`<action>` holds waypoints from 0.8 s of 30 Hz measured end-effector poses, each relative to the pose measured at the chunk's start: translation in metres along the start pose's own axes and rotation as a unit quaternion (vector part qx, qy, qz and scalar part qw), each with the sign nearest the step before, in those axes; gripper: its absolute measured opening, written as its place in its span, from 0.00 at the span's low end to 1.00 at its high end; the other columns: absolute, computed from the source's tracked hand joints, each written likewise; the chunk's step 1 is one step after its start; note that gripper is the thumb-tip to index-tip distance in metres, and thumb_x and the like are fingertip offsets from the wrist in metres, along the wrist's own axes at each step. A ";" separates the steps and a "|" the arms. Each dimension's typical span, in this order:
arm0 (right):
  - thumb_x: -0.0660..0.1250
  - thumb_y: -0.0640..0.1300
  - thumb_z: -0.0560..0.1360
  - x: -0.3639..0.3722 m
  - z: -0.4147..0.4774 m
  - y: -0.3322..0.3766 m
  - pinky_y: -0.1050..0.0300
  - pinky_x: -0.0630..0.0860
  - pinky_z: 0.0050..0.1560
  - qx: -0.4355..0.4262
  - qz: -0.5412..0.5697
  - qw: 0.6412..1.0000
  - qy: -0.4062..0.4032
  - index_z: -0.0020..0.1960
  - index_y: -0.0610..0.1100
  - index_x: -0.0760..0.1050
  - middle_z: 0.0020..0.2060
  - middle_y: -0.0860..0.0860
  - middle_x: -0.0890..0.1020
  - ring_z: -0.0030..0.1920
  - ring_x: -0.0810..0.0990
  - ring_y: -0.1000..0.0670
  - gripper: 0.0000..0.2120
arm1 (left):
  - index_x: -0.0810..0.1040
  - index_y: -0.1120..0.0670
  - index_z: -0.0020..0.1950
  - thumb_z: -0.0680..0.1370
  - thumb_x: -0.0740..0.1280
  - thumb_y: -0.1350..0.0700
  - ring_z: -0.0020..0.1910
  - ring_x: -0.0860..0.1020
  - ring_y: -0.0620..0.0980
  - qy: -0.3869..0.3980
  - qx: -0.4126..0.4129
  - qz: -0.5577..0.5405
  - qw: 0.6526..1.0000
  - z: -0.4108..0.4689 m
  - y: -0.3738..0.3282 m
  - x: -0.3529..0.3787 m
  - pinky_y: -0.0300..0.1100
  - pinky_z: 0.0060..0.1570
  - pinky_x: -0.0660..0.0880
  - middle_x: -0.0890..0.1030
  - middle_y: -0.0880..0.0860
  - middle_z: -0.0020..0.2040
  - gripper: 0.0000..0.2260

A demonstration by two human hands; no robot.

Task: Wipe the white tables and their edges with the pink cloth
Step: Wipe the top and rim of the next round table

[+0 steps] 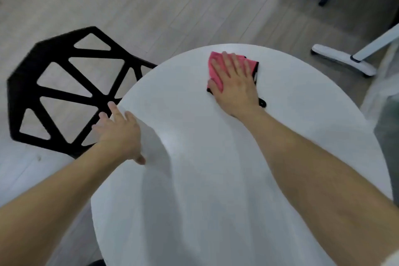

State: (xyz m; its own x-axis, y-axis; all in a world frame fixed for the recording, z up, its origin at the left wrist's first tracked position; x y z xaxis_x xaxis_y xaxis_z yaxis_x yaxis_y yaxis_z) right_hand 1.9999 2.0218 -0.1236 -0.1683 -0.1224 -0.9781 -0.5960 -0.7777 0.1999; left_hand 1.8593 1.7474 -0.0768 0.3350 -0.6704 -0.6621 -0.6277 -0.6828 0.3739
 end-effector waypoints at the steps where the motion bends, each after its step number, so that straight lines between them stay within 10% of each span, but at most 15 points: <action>1: 0.47 0.63 0.87 -0.012 -0.019 -0.049 0.38 0.47 0.86 0.047 -0.018 0.999 -0.005 0.88 0.52 0.55 0.87 0.47 0.55 0.87 0.52 0.44 0.32 | 0.34 0.58 0.86 0.61 0.85 0.31 0.84 0.44 0.76 -0.001 0.015 0.008 1.000 -0.006 -0.015 -0.007 0.72 0.80 0.58 0.30 0.72 0.82 0.76; 8: 0.44 0.64 0.84 -0.027 -0.043 -0.097 0.33 0.43 0.84 0.270 -0.042 0.962 0.002 0.89 0.51 0.50 0.88 0.43 0.50 0.87 0.47 0.40 0.36 | 0.34 0.44 0.86 0.59 0.87 0.35 0.85 0.44 0.71 -0.091 0.244 -0.040 0.965 -0.042 -0.136 -0.040 0.74 0.74 0.65 0.38 0.61 0.85 0.75; 17: 0.46 0.64 0.86 -0.003 0.039 0.004 0.37 0.43 0.85 -0.042 -0.006 0.999 0.021 0.87 0.56 0.56 0.87 0.49 0.56 0.87 0.52 0.44 0.32 | 0.35 0.43 0.85 0.55 0.88 0.35 0.83 0.48 0.72 -0.110 0.236 -0.006 0.965 -0.031 -0.146 -0.032 0.70 0.67 0.75 0.41 0.61 0.84 0.77; 24: 0.46 0.64 0.87 -0.050 -0.123 -0.191 0.34 0.48 0.85 0.241 -0.052 0.969 -0.024 0.88 0.53 0.54 0.87 0.46 0.56 0.87 0.52 0.42 0.32 | 0.36 0.43 0.84 0.54 0.89 0.35 0.83 0.48 0.72 -0.113 0.238 -0.013 0.965 -0.037 -0.146 -0.037 0.69 0.67 0.75 0.43 0.61 0.85 0.76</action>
State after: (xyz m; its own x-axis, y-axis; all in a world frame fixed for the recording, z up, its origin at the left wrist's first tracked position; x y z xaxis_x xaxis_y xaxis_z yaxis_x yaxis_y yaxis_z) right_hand 2.2193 2.1007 -0.1199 -0.1169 -0.0200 -0.9929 -0.9076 -0.4037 0.1150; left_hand 1.9650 1.8610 -0.0828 0.2270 -0.5366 -0.8127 -0.8905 -0.4522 0.0499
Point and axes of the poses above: each hand's wrist, its own z-axis towards the middle knuckle, its own x-axis out of the palm, y = z × x, the point moved 6 cm from there along z, towards the middle knuckle
